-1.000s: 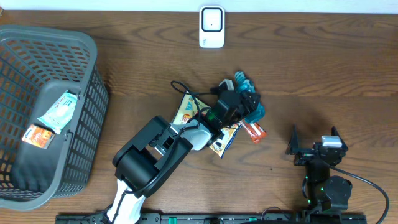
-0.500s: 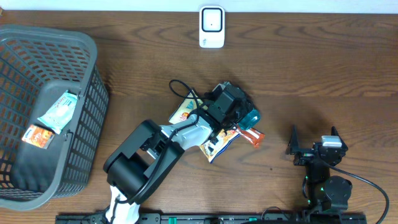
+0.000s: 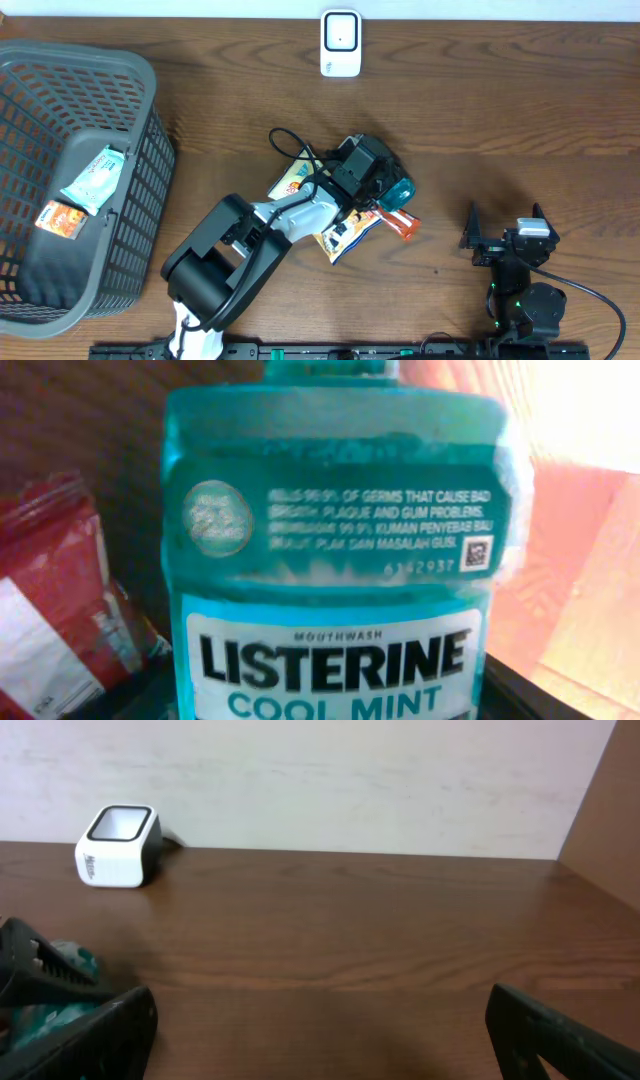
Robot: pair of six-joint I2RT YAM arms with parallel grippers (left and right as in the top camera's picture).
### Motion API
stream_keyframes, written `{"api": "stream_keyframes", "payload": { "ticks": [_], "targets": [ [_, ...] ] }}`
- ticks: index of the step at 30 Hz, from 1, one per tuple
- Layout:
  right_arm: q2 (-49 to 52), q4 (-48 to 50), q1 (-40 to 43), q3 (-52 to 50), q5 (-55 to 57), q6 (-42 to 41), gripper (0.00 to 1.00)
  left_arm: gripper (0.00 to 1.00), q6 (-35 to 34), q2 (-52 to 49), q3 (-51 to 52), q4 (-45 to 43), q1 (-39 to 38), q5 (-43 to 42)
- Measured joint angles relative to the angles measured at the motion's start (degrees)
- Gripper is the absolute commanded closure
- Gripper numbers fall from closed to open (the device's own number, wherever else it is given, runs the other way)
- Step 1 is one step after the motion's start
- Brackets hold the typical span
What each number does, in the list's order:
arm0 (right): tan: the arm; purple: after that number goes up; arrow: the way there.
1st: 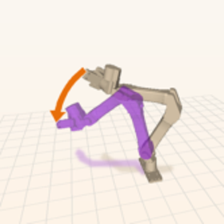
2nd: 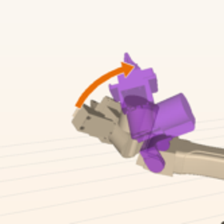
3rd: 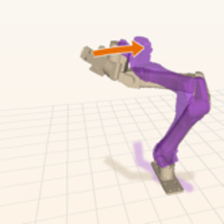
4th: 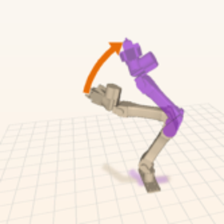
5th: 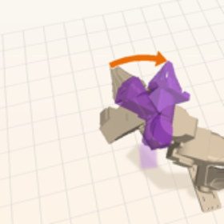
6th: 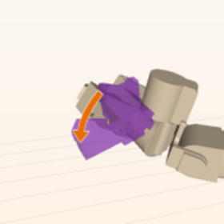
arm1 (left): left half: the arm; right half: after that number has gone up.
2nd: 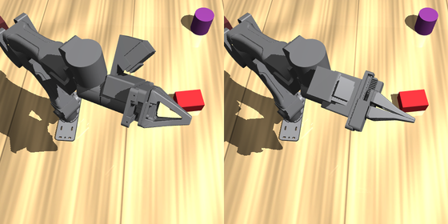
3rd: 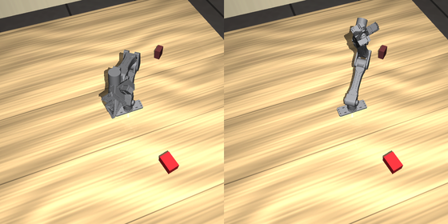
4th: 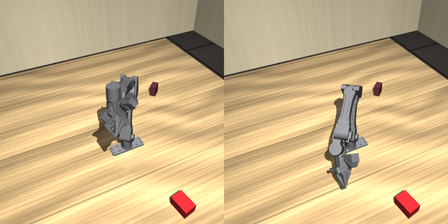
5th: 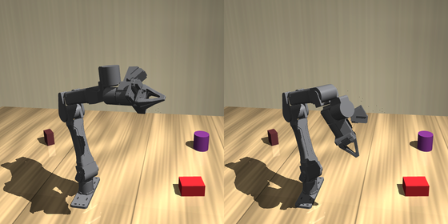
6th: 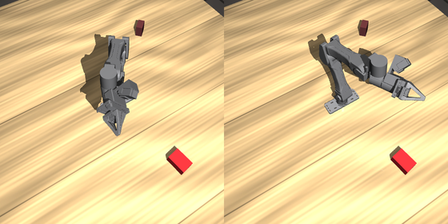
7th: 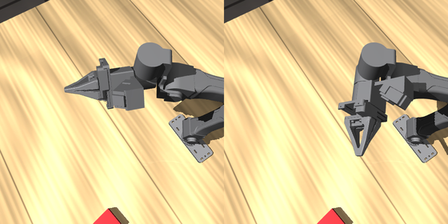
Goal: Scan the item barcode
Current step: 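Carry the Listerine bottle with the left gripper and set it down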
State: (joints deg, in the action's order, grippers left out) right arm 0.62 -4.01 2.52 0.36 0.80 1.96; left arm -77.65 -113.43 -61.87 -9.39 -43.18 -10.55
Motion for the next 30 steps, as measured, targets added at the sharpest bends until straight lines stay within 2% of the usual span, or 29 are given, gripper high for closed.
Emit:
{"api": "stream_keyframes", "payload": {
  "ticks": [1,4,11,15,19,22,25,30],
  "targets": [
    [0.0,0.0,0.0,0.0,0.0,0.0,0.01,0.10,1.0,0.8,0.3,0.3,0.0,0.0],
    [0.0,0.0,0.0,0.0,0.0,0.0,0.01,0.04,3.1,2.8,1.2,2.3,0.0,0.2],
    [0.0,0.0,0.0,0.0,0.0,0.0,0.01,0.03,8.6,9.3,1.9,3.3,0.0,0.6],
    [0.0,0.0,0.0,0.0,0.0,0.0,0.01,0.02,14.8,15.3,1.9,3.7,0.1,2.2],
    [0.0,0.0,0.0,0.0,0.0,0.0,0.01,0.01,22.6,22.4,0.1,13.8,1.7,3.4],
    [0.0,0.0,0.0,0.0,0.0,0.0,0.01,0.01,28.8,27.2,-5.6,28.1,4.8,5.9],
    [0.0,0.0,0.0,0.0,0.0,0.0,0.01,0.01,32.9,31.5,-12.0,38.6,8.5,10.0],
    [0.0,0.0,0.0,0.0,0.0,0.0,0.01,0.02,37.8,38.9,-21.3,47.5,16.0,16.7]
  ]
}}
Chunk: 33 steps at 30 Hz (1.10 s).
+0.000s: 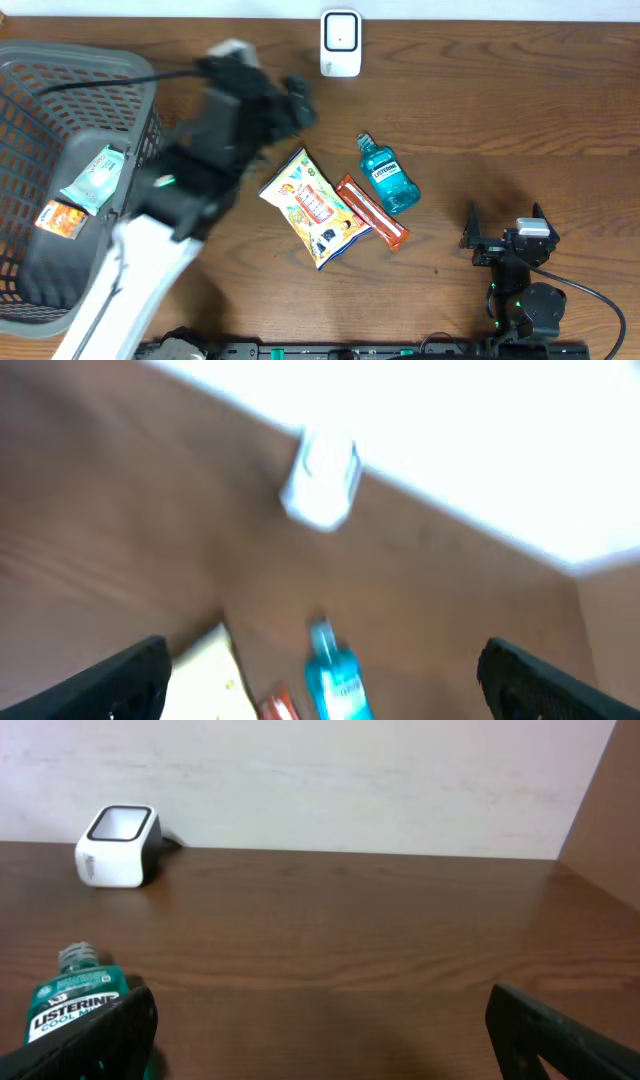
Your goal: Scan the item barcode
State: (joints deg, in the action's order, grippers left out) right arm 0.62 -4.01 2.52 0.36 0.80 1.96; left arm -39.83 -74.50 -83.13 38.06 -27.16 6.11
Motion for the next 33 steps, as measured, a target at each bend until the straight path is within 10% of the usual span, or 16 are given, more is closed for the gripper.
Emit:
{"api": "stream_keyframes", "payload": {
  "ticks": [5,15,33],
  "targets": [
    [0.0,0.0,0.0,0.0,0.0,0.0,0.01,0.02,-1.0,6.7,-2.0,4.6,9.3,9.5],
    [0.0,0.0,0.0,0.0,0.0,0.0,0.01,0.02,-26.3,7.2,-2.0,22.6,35.3,19.3],
    [0.0,0.0,0.0,0.0,0.0,0.0,0.01,0.02,-41.0,-25.3,-2.0,22.0,56.2,1.5]
  ]
}}
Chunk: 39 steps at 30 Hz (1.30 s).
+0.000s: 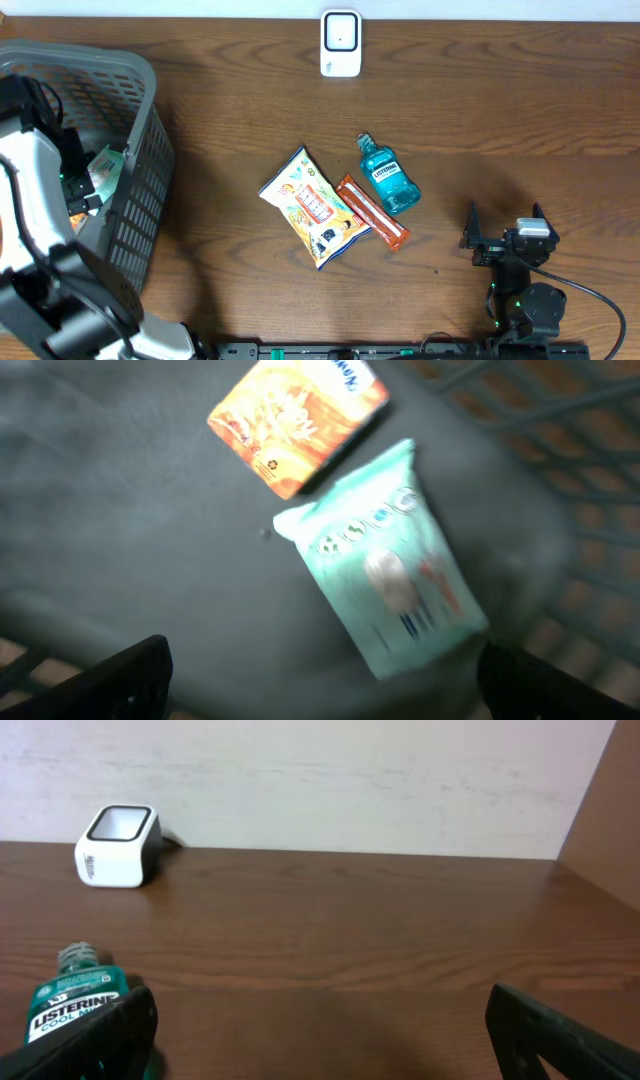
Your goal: Scan the item barcode
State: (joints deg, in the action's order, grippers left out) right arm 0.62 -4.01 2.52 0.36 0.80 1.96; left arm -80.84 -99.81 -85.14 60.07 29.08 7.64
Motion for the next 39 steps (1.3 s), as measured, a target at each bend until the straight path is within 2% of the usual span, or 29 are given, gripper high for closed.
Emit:
{"api": "stream_keyframes", "payload": {
  "ticks": [14,15,18,19,20,21,25,32,39],
  "targets": [
    [0.0,0.0,0.0,0.0,0.0,0.0,0.01,0.03,-0.4,-14.0,0.0,-8.2,0.6,-5.7],
    [0.0,0.0,0.0,0.0,0.0,0.0,0.01,0.09,-0.4,-14.6,0.0,-8.5,0.6,-5.8],
    [0.0,0.0,0.0,0.0,0.0,0.0,0.01,0.37,-0.6,-15.3,0.0,-9.2,0.6,-6.0],
    [0.0,0.0,0.0,0.0,0.0,0.0,0.01,0.52,-0.7,-15.3,0.0,-9.1,0.4,-6.1],
    [0.0,0.0,0.0,0.0,0.0,0.0,0.01,0.75,-1.0,-15.3,0.0,-9.1,0.2,-6.0],
    [0.0,0.0,0.0,0.0,0.0,0.0,0.01,0.92,-0.8,-15.3,0.0,-9.1,0.0,-6.0],
    [0.0,0.0,0.0,0.0,0.0,0.0,0.01,0.93,0.4,-15.0,0.1,-9.0,-1.2,-5.2],
    [0.0,0.0,0.0,0.0,0.0,0.0,0.01,0.92,6.5,-14.0,0.7,-8.3,-1.4,-4.7],
    [0.0,0.0,0.0,0.0,0.0,0.0,0.01,0.93,10.4,-3.9,3.2,-6.5,-0.5,-4.3]
  ]
}}
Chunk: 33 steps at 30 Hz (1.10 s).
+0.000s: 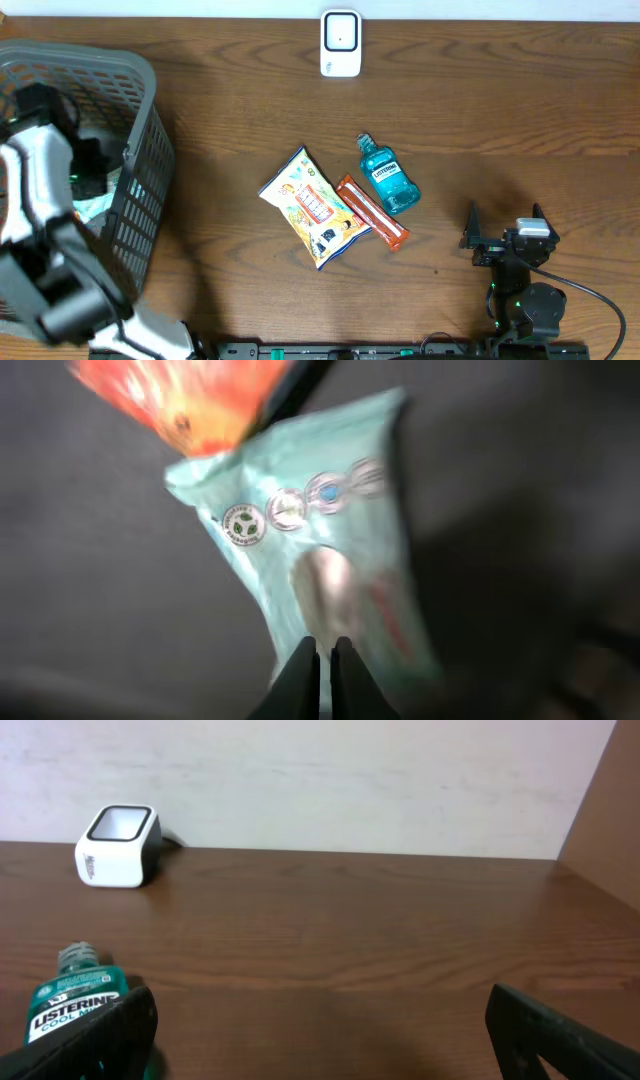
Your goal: Scan the item barcode
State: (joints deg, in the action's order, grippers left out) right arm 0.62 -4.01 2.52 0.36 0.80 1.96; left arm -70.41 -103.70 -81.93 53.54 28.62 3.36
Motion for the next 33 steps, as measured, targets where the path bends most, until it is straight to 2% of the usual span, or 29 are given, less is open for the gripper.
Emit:
{"api": "stream_keyframes", "payload": {
  "ticks": [1,3,4,6,7,18,25,26,29,30,33],
  "targets": [
    [0.0,0.0,0.0,0.0,0.0,0.0,0.01,0.92,0.2,2.8,0.0,0.2,0.3,0.5],
    [0.0,0.0,0.0,0.0,0.0,0.0,0.01,0.54,0.7,7.2,-0.1,0.7,0.8,1.8],
    [0.0,0.0,0.0,0.0,0.0,0.0,0.01,0.41,0.7,8.9,-0.1,1.2,0.9,2.4],
    [0.0,0.0,0.0,0.0,0.0,0.0,0.01,0.24,1.2,11.1,-0.3,2.6,0.9,3.5],
    [0.0,0.0,0.0,0.0,0.0,0.0,0.01,0.23,1.2,11.3,-0.3,3.1,0.9,4.0],
    [0.0,0.0,0.0,0.0,0.0,0.0,0.01,0.23,1.2,2.5,7.3,-1.2,0.9,4.9],
    [0.0,0.0,0.0,0.0,0.0,0.0,0.01,0.25,1.8,-3.0,7.6,-5.9,0.9,3.5],
    [0.0,0.0,0.0,0.0,0.0,0.0,0.01,0.35,1.9,-3.8,7.6,-6.4,0.9,3.1],
    [0.0,0.0,0.0,0.0,0.0,0.0,0.01,0.81,2.1,-4.9,6.8,-6.9,0.8,2.4],
    [0.0,0.0,0.0,0.0,0.0,0.0,0.01,0.92,2.3,-5.3,6.4,-7.3,0.7,2.1],
    [0.0,0.0,0.0,0.0,0.0,0.0,0.01,0.93,3.0,-6.2,5.7,-7.4,-0.3,2.6]
  ]
}}
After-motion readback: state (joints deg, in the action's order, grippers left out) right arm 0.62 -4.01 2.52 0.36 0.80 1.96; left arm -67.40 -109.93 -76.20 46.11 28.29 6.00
